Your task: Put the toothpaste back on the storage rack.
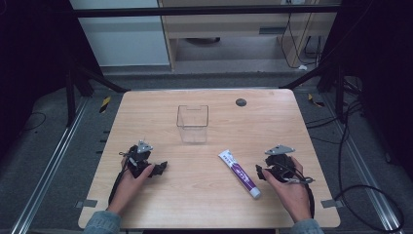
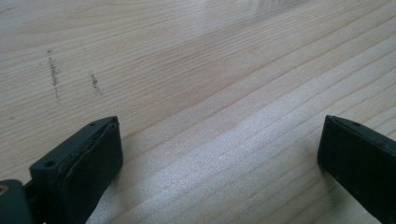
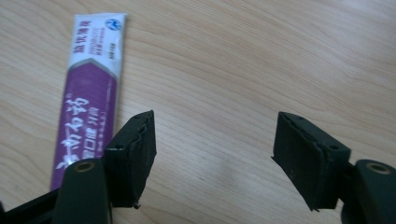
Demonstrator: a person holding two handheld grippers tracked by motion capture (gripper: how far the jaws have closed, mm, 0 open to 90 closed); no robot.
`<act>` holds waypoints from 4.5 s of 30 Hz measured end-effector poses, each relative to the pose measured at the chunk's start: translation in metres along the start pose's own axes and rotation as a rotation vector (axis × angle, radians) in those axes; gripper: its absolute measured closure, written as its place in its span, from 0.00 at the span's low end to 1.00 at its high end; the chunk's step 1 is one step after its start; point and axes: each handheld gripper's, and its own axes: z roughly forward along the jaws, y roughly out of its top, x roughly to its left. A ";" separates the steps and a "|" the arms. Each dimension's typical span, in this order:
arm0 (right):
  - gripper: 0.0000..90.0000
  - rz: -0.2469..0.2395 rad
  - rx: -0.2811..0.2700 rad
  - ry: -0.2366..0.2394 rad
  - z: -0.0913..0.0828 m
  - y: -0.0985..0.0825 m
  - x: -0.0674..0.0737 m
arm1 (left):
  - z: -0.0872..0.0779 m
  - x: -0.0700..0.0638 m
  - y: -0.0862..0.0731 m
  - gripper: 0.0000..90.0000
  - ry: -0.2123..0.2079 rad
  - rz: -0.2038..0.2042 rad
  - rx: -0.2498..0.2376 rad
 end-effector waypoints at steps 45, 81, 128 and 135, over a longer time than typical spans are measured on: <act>0.43 -0.121 0.108 0.145 0.012 0.046 0.039 | 0.000 0.000 0.000 0.00 0.000 -0.001 0.000; 0.47 -0.094 0.254 0.197 0.041 0.059 0.056 | 0.000 0.000 0.000 0.00 0.000 -0.001 0.000; 0.60 -0.093 0.344 0.170 0.072 0.065 0.068 | 0.000 0.000 0.000 0.00 0.000 -0.002 0.000; 0.64 -0.118 0.355 0.162 0.071 0.066 0.072 | 0.000 0.000 0.000 0.00 -0.001 -0.002 0.000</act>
